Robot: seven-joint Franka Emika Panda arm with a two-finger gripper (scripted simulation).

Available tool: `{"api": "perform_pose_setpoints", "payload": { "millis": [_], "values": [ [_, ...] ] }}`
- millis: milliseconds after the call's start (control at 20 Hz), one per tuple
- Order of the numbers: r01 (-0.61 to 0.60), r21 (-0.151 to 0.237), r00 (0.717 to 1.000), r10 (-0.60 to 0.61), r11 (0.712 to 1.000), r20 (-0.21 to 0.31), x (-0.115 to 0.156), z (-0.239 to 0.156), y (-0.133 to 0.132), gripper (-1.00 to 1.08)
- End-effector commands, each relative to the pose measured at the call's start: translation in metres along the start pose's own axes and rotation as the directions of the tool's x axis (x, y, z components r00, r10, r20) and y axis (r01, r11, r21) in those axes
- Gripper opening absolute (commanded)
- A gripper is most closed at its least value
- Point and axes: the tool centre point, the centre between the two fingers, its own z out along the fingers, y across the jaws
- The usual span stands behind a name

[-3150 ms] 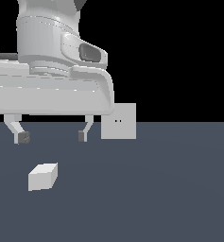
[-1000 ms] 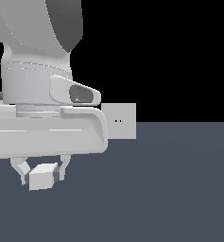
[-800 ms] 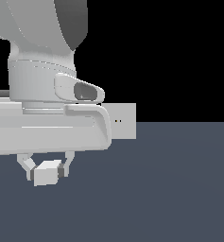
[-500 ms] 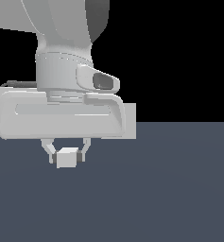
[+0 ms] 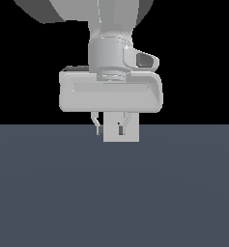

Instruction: Plug the charger into the wall socket.

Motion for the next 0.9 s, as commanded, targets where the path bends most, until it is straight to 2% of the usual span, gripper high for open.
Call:
{"api": "perform_pose_setpoints", "payload": {
  "millis": [0, 250, 850],
  "values": [
    [-0.025, -0.003, 1.0, 0.025, 1.0, 0.001, 0.007, -0.008, 0.012, -1.0],
    [-0.049, -0.006, 0.999, 0.049, 0.999, 0.001, 0.013, -0.015, 0.024, -1.0],
    [-0.045, -0.007, 0.999, 0.045, 0.999, 0.001, 0.014, -0.013, 0.022, -1.0]
  ]
}}
